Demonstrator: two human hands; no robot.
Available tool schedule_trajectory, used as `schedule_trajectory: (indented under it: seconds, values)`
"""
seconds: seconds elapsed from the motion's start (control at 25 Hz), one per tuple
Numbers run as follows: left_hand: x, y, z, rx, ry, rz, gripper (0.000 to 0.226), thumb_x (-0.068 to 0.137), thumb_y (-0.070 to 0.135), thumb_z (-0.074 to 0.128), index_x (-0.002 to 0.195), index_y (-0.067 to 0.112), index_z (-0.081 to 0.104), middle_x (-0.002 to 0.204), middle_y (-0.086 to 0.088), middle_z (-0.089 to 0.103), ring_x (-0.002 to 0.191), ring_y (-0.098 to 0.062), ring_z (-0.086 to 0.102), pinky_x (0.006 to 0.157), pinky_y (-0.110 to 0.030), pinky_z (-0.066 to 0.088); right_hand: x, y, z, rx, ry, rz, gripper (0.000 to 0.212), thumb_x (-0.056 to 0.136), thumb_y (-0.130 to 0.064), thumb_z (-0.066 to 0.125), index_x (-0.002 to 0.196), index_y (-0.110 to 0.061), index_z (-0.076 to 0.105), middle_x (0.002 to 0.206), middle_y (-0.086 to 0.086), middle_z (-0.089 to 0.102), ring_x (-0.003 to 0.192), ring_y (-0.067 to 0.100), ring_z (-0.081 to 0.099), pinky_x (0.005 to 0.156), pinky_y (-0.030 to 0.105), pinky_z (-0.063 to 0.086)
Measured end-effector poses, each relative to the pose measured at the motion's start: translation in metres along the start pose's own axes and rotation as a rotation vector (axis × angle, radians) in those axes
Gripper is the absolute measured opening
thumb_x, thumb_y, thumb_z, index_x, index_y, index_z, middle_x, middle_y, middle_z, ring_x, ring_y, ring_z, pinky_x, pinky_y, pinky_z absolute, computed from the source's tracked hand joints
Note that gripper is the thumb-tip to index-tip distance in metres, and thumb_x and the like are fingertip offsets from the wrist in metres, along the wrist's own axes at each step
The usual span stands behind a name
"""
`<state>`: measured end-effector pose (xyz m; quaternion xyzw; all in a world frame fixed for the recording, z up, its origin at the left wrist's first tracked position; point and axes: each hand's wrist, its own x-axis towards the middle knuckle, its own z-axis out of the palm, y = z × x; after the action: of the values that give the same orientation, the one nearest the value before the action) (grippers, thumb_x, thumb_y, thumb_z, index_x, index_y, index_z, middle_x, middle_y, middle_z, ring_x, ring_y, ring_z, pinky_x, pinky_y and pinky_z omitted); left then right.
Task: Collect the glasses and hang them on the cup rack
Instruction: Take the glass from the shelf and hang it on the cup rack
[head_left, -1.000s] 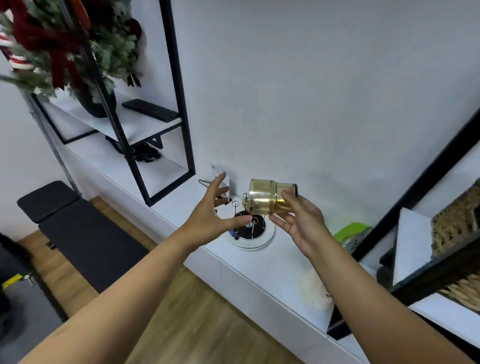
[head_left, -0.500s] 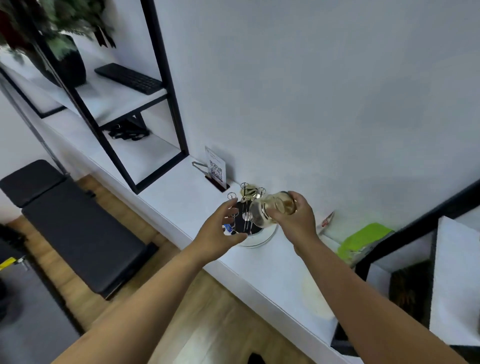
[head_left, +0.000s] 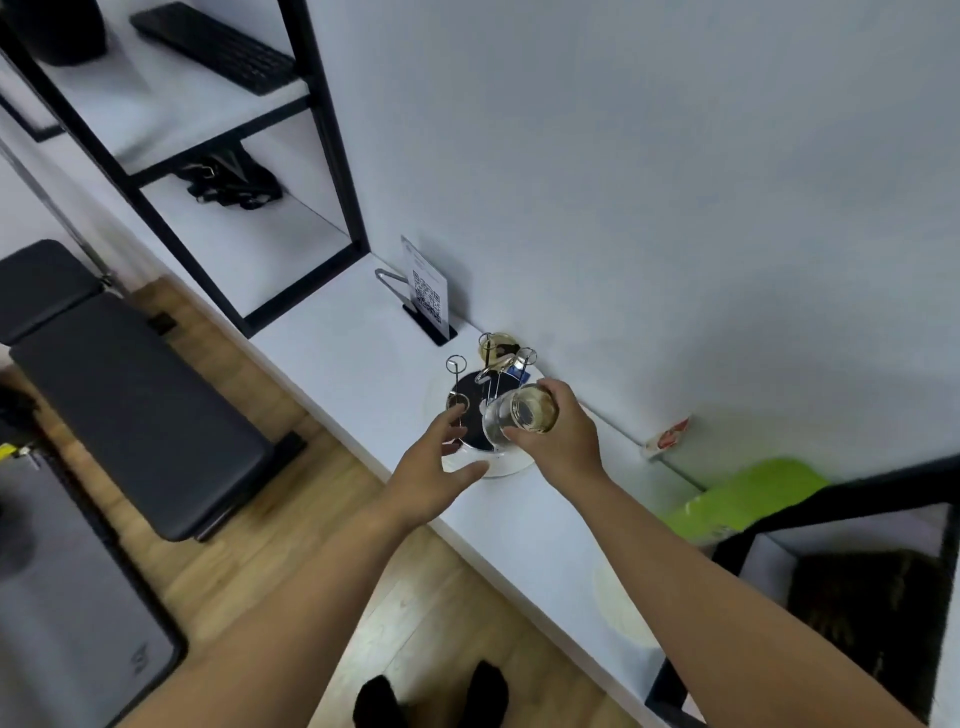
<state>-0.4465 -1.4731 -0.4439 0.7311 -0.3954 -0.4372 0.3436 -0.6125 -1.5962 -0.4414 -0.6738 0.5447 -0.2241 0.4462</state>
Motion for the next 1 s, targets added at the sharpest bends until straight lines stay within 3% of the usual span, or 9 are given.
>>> schedule_trajectory:
  seconds: [0.12,0.24,0.32,0.44,0.6,0.88,1.0]
  values:
    - [0.015,-0.021,0.010,0.021,-0.017,-0.034,0.077,0.094,0.029,0.076,0.155,0.046,0.033,0.141,0.011,0.055,0.123,-0.012,0.057,0.095,-0.024,0.043,0.017,0.008,0.019,-0.098,-0.041,-0.023,0.071,0.072,-0.024,0.094,0.132,-0.029,0.057,0.116,-0.014,0.068,0.105,0.011,0.065,0.088,0.024,0.051]
    - [0.027,-0.034,0.020,0.001,-0.056,-0.055,0.072,0.096,0.029,0.072,0.131,0.074,0.029,0.129,0.035,0.051,0.119,-0.005,0.056,0.086,-0.008,0.040,0.026,0.016,0.037,-0.143,-0.027,0.002,0.071,0.075,-0.023,0.093,0.136,-0.024,0.056,0.122,-0.008,0.069,0.109,0.015,0.065,0.090,0.026,0.051]
    - [0.037,-0.040,0.021,-0.014,-0.084,-0.069,0.068,0.097,0.030,0.070,0.124,0.077,0.029,0.124,0.043,0.045,0.118,-0.004,0.056,0.084,-0.007,0.039,0.030,0.020,0.046,-0.163,-0.026,0.031,0.073,0.076,-0.026,0.093,0.138,-0.024,0.056,0.125,-0.007,0.069,0.111,0.015,0.065,0.092,0.029,0.053]
    - [0.057,-0.048,0.018,0.005,-0.112,-0.062,0.062,0.099,0.032,0.067,0.131,0.071,0.032,0.126,0.038,0.049,0.120,-0.005,0.055,0.086,-0.011,0.040,0.037,0.029,0.056,-0.214,-0.042,0.067,0.077,0.077,-0.026,0.093,0.143,-0.021,0.053,0.134,-0.002,0.068,0.118,0.018,0.065,0.098,0.034,0.055]
    - [0.085,-0.062,0.013,0.046,-0.165,-0.062,0.065,0.100,0.031,0.067,0.156,0.043,0.035,0.137,0.021,0.048,0.126,-0.007,0.051,0.095,-0.024,0.040,0.048,0.040,0.070,-0.274,-0.054,0.080,0.077,0.079,-0.027,0.092,0.145,-0.021,0.052,0.136,0.000,0.066,0.121,0.019,0.064,0.096,0.028,0.052]
    - [0.109,-0.077,0.006,0.064,-0.205,-0.067,0.063,0.100,0.026,0.066,0.157,0.033,0.040,0.151,0.010,0.050,0.133,-0.013,0.052,0.107,-0.032,0.044,0.055,0.060,0.090,-0.311,-0.071,0.109,0.079,0.081,-0.028,0.091,0.148,-0.022,0.050,0.140,-0.001,0.064,0.124,0.018,0.063,0.099,0.030,0.053]
    - [0.110,-0.081,0.006,0.060,-0.219,-0.053,0.061,0.101,0.026,0.066,0.156,0.033,0.042,0.145,0.015,0.051,0.133,-0.013,0.052,0.106,-0.030,0.043,0.053,0.063,0.097,-0.312,-0.083,0.124,0.077,0.082,-0.031,0.091,0.147,-0.025,0.049,0.138,-0.003,0.064,0.123,0.017,0.063,0.099,0.033,0.056]
